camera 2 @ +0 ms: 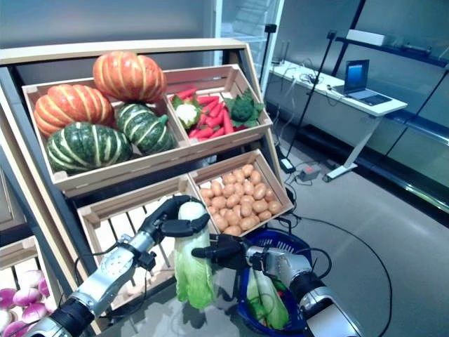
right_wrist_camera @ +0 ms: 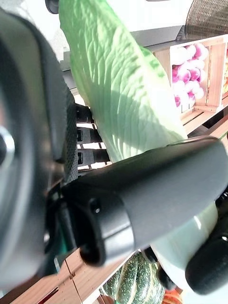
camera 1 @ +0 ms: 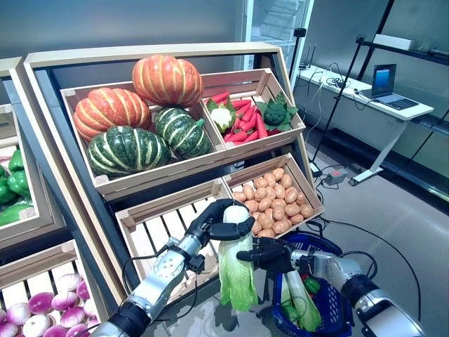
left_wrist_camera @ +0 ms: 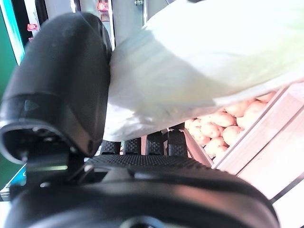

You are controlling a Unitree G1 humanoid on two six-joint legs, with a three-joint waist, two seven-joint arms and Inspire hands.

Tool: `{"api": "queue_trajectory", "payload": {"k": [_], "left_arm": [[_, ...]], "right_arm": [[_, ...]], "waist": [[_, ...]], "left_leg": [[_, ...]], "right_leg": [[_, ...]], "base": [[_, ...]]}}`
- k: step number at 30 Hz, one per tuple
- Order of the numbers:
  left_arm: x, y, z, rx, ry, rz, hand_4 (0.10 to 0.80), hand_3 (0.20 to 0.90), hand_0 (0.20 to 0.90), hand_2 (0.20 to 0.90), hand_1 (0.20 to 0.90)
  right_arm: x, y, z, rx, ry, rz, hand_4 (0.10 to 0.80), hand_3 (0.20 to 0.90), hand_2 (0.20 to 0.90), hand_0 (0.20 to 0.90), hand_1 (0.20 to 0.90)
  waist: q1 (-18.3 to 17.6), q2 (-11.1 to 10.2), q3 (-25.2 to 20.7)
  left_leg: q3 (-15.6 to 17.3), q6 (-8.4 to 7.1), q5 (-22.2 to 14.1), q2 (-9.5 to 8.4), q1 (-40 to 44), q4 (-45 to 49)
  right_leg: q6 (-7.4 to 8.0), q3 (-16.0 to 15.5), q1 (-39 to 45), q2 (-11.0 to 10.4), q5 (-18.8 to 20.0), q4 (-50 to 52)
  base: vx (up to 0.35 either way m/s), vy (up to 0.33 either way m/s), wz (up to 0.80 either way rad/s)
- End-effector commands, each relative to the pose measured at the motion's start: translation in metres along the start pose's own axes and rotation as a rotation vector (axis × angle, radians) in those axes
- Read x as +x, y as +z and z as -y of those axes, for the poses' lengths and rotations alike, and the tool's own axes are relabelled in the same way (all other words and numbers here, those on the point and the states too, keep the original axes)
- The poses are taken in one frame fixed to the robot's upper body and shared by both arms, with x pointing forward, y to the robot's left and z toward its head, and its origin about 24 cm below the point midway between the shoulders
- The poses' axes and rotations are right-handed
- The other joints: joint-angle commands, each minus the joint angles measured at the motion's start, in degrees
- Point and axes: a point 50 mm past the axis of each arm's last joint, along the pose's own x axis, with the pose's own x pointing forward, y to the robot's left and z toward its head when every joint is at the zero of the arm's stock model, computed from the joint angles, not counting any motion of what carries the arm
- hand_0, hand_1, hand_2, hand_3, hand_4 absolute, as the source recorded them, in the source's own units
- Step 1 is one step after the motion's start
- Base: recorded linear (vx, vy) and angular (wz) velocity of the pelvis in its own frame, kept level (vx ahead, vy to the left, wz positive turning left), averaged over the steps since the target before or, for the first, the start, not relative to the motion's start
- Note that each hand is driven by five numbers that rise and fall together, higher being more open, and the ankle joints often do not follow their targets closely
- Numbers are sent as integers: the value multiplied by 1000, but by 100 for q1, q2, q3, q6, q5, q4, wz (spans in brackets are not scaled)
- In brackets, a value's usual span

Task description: Put vegetables into the basket

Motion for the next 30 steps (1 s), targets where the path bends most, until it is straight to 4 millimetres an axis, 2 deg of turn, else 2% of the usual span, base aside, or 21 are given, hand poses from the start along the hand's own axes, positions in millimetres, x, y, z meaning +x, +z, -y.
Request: {"api": "queue_trajectory", "payload": {"k": [1,8,10,11,14,15,16,18,24,25,30], "left_arm": [[37,113,41,-121,-177,580,400,300,300,300,300],[36,109,34,-107,-149,560,400,300,300,300,300],[34,106,30,-103,-128,550,499,448,448,448,448],[34,105,28,-100,-128,540,800,900,900,900,900],[28,99,24,-51,-115,524,800,900,900,900,900],[28,99,23,-48,-113,522,800,900,900,900,900],[26,96,19,-37,-90,504,800,900,900,900,900],[25,93,15,-28,-70,492,800,900,900,900,900],[13,73,-6,101,26,393,800,900,900,900,900],[11,71,-10,117,40,384,800,900,900,900,900],[0,72,-40,152,159,371,800,900,900,900,900]], "right_arm": [[27,43,-33,-54,110,127,400,300,300,300,300],[15,52,-23,-83,33,202,400,300,300,300,300],[8,52,-17,-71,-4,225,400,300,300,300,300],[4,52,-14,-63,-27,240,400,300,300,300,300],[-15,45,4,-3,-110,306,400,300,300,300,300],[-16,45,5,0,-117,312,400,300,300,300,300],[-26,42,15,9,-161,336,400,300,300,300,300],[-33,40,20,13,-188,347,400,300,300,300,300],[-79,16,49,25,-317,340,400,300,300,300,300],[-85,13,53,30,-326,336,400,300,300,300,300],[-115,-3,68,53,-379,340,400,300,300,300,300]], "waist": [[155,77,-108],[86,70,-86],[46,71,-80],[29,68,-70],[0,68,-29],[-1,68,-27],[-19,63,-5],[-36,57,5],[-110,4,84],[-128,12,89],[-156,-37,134]], "left_leg": [[-74,51,-715,-23,357,7],[-6,56,-714,-21,370,7],[27,61,-713,-19,374,7],[46,69,-722,-18,380,7],[99,65,-723,3,385,7],[102,65,-724,4,386,7],[117,72,-736,6,388,7],[139,71,-734,13,389,7],[245,77,-712,43,348,7],[207,47,-798,59,397,7],[225,40,-778,84,345,7]], "right_leg": [[-423,174,-432,19,519,-40],[-419,234,-454,30,536,-40],[-416,275,-473,38,546,-40],[-413,283,-479,37,550,-40],[-390,289,-497,35,569,-40],[-388,290,-498,35,570,-40],[-381,297,-508,41,574,-40],[-378,303,-514,43,577,-40],[-351,342,-597,65,630,-40],[-306,386,-554,84,578,-40],[-319,421,-610,117,588,-40]], "base": [[0,0,0],[0,0,0],[0,0,0],[0,0,0],[-9,4,-1],[0,0,0],[0,0,0],[-18,4,-5],[-32,-5,-3],[16,-13,-6],[-26,-27,-10]]}}
